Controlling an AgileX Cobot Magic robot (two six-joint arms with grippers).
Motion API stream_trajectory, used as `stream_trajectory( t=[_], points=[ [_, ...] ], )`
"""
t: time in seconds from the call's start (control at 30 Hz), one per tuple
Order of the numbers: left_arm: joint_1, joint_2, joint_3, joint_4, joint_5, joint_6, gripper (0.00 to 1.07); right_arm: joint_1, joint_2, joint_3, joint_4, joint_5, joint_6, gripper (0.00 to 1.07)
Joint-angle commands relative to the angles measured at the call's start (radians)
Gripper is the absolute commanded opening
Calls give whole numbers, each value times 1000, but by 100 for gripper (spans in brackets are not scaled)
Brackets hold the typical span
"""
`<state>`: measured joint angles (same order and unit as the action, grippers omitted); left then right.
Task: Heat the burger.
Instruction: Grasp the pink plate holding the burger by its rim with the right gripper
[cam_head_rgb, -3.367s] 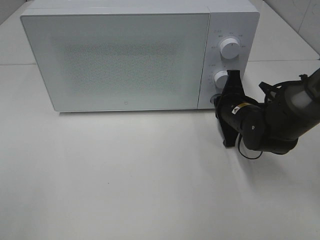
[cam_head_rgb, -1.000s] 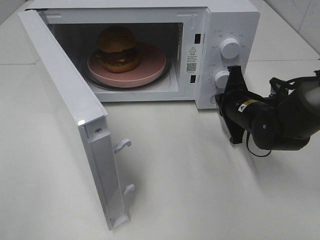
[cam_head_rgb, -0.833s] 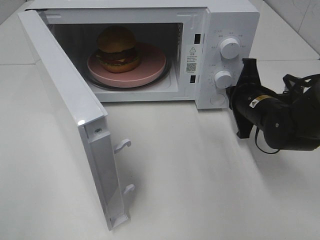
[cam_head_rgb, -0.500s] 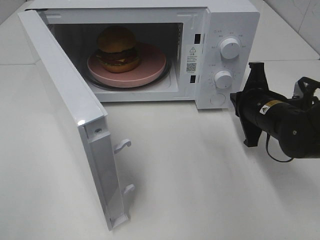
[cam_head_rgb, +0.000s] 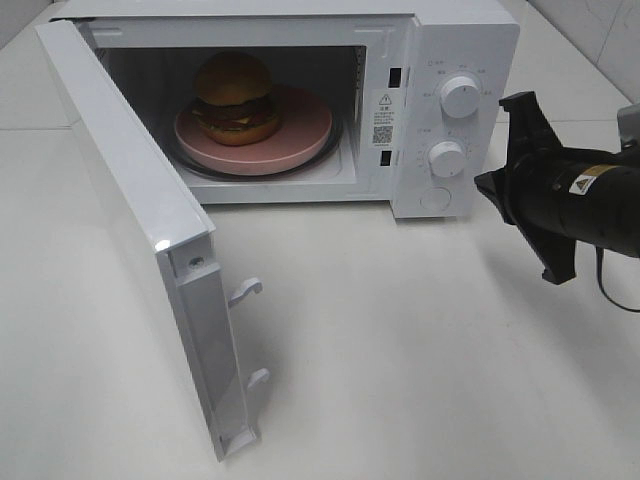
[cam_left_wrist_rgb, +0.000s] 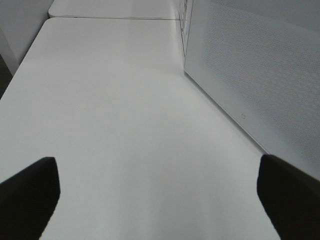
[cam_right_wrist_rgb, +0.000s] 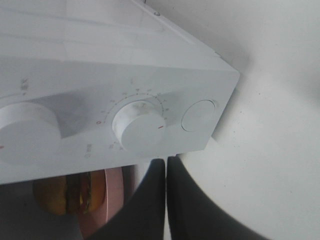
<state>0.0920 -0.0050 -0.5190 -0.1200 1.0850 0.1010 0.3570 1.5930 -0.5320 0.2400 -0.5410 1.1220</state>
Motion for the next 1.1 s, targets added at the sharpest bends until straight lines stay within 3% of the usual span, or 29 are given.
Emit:
stream_trajectory(
  t=[0.03,0.7,1.1],
  points=[
    [3,-12,2,-8,-12,-4,100,-3,-59,0,-13,82,-118,0],
    [3,-12,2,-8,-12,-4,100,-3,-411,-1,-9,624,-654,1],
    [3,-12,2,-8,-12,-4,100,-3,-478,-69,-12,914,-1096,1]
  ],
)
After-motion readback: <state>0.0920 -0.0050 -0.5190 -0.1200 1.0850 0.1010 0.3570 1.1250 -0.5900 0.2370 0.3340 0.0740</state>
